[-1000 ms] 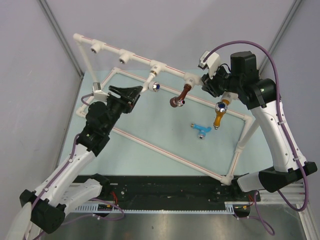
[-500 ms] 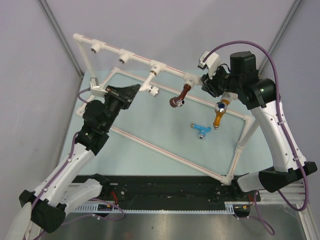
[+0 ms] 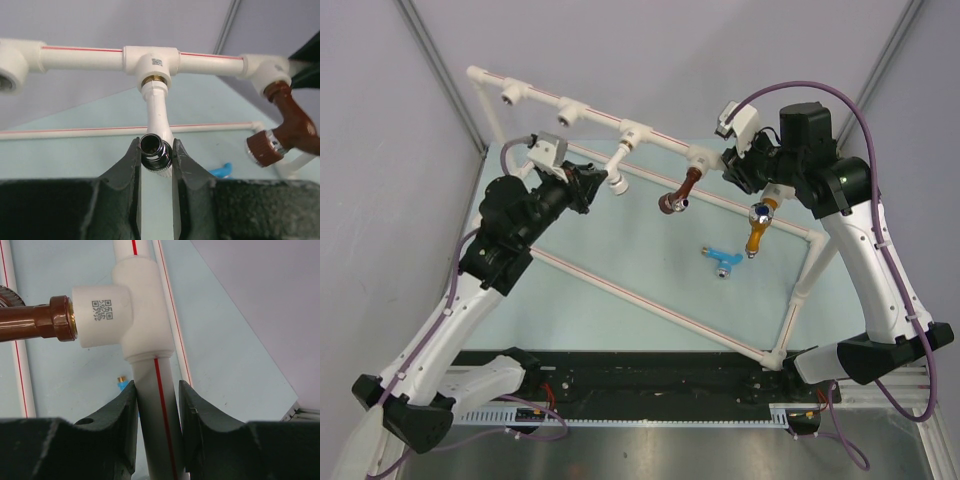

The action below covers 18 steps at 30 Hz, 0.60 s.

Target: Install the water faucets

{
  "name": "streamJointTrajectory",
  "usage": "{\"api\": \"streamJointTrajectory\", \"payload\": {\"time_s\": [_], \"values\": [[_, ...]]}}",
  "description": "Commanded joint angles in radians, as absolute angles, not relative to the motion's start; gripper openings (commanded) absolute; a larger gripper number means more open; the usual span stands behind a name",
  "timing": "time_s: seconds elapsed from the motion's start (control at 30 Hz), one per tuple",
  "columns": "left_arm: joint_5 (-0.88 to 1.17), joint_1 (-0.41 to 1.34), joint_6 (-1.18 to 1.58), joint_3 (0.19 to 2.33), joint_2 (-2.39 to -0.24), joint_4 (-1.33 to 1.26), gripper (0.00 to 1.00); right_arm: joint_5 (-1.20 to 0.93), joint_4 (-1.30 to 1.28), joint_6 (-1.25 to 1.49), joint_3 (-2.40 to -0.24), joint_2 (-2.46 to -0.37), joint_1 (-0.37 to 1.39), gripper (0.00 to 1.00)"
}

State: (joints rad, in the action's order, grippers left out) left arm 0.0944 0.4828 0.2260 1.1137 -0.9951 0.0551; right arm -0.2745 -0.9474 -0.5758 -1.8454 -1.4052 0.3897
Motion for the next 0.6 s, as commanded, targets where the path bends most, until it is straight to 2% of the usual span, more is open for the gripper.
{"api": "streamJointTrajectory", "payload": {"time_s": [0.0, 0.23, 0.33, 0.43, 0.47, 0.53, 0.57], "values": [[0.123, 0.514, -0.343, 1.198, -1.006, 0.192, 0.0, -0.21, -0.951, -0.483, -1.841, -1.413, 0.388, 0.0], [0.017, 0.618, -0.717, 1.241, -1.035, 0.328, 0.01, -0.204, -0.954, -0.485, -1.841, -1.414, 0.39, 0.0], [-0.084, 0.676, -0.848, 1.232, -1.045, 0.348, 0.06, -0.199, -0.956, -0.485, -1.841, -1.416, 0.388, 0.0], [-0.167, 0.721, -0.945, 1.229, -1.057, 0.368, 0.18, -0.196, -0.956, -0.485, -1.841, -1.417, 0.388, 0.0], [-0.19, 0.729, -0.962, 1.226, -1.057, 0.368, 0.26, -0.196, -0.957, -0.483, -1.841, -1.419, 0.388, 0.0], [-0.192, 0.738, -0.983, 1.227, -1.055, 0.367, 0.32, -0.195, -0.957, -0.483, -1.841, -1.419, 0.39, 0.0], [-0.187, 0.738, -0.983, 1.233, -1.049, 0.362, 0.43, -0.193, -0.959, -0.483, -1.841, -1.42, 0.39, 0.0]]}}
